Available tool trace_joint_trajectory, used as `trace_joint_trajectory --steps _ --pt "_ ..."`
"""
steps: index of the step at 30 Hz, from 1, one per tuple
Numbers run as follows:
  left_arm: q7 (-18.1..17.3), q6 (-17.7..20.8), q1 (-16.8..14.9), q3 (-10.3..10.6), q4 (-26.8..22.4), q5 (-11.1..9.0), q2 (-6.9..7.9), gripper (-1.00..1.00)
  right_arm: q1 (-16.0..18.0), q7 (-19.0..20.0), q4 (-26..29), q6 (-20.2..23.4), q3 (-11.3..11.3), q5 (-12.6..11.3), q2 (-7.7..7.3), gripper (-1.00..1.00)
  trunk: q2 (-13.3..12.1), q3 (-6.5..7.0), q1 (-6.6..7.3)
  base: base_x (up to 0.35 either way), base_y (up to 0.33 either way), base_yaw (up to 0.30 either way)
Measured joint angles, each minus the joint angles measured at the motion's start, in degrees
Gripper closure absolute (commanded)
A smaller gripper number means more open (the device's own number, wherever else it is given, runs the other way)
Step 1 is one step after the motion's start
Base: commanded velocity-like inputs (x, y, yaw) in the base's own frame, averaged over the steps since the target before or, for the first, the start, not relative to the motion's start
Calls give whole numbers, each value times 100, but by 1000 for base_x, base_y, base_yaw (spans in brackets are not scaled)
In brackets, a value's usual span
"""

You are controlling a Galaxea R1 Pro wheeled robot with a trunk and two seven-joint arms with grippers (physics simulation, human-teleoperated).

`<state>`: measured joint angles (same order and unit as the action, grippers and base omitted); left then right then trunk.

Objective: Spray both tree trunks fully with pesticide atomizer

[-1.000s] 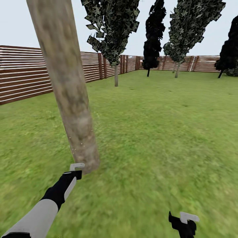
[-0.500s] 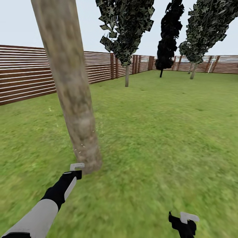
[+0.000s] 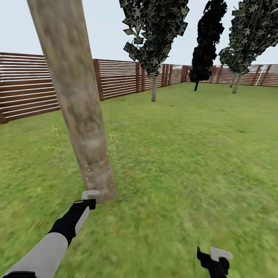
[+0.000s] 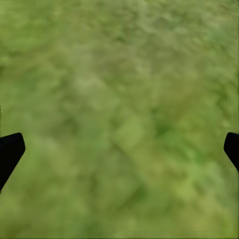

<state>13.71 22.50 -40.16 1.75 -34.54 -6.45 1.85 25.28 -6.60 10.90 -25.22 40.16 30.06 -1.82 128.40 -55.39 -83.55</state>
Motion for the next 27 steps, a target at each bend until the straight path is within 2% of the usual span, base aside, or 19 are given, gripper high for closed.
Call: trace_joint_trajectory --steps 27 --pt "0 -9 0 9 0 9 -26 100 0 0 0 0 0 0 -1 -100 0 0 0 106 -271 267"
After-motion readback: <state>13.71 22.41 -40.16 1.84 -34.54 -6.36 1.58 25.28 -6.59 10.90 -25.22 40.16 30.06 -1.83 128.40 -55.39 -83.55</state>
